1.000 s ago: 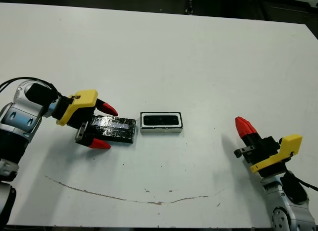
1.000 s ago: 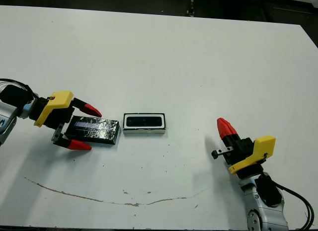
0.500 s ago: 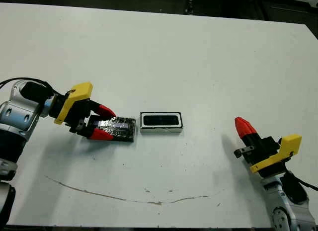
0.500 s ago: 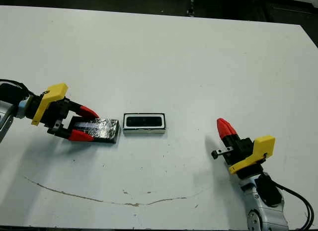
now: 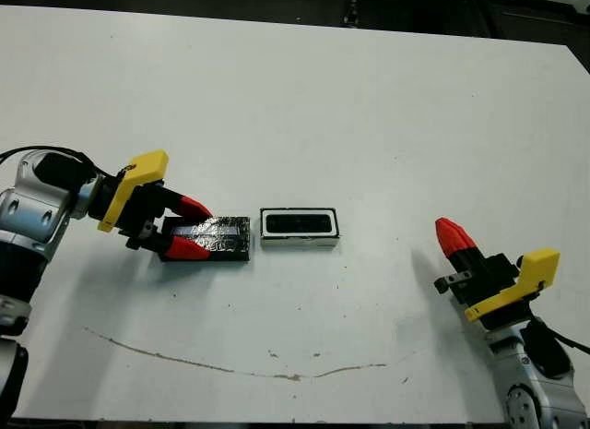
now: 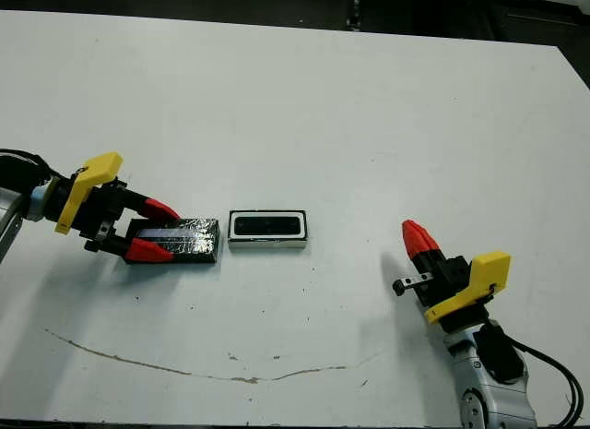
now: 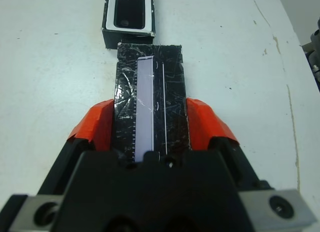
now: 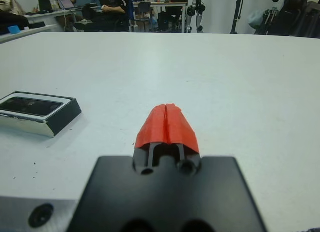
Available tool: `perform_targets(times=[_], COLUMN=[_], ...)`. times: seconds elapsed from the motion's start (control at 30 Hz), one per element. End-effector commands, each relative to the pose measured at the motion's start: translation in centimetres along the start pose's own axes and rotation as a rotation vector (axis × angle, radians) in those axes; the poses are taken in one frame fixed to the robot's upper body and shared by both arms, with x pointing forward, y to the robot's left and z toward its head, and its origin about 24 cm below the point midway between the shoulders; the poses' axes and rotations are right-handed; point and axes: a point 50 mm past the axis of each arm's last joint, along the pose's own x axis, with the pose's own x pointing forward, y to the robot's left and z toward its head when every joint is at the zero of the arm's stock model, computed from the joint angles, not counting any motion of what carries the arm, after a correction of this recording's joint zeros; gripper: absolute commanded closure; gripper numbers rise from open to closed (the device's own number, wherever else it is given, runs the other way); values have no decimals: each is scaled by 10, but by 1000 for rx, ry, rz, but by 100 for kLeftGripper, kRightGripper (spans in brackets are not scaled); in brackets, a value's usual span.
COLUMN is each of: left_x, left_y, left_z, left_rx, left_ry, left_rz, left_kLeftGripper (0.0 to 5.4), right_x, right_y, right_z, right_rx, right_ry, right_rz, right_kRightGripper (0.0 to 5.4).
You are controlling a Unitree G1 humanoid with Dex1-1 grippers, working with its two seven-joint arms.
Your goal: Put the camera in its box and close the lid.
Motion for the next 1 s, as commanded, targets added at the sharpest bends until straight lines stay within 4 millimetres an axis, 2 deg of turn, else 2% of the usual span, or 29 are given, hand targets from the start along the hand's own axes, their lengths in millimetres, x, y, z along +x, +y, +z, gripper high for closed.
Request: perform_targets(times=[0.03, 0.17, 0.3, 0.63, 1.0], left_x=[2, 0, -2, 0, 18], left_y=[-1, -1, -5, -7, -3], left_z=[-6, -7, -4, -3, -6], left_rx=[-38, -65, -89, -174, -137], left_ry=[-78, -179, -231, -319, -297], left_rz=[55, 181, 208, 147, 70], left_kLeftGripper=[225, 225, 225, 225, 225], right_x=[-3, -3, -3, -2, -2], right_y=[-3, -2, -3, -2, -2], right_z=[-3, -3, -4, -4, -3], right_rx=[8, 11, 18, 12, 8], right_ry=[29, 29, 34, 35, 31], right_rz=[-4, -3, 1, 4, 0], right_kRightGripper=[540, 540, 540, 540, 540])
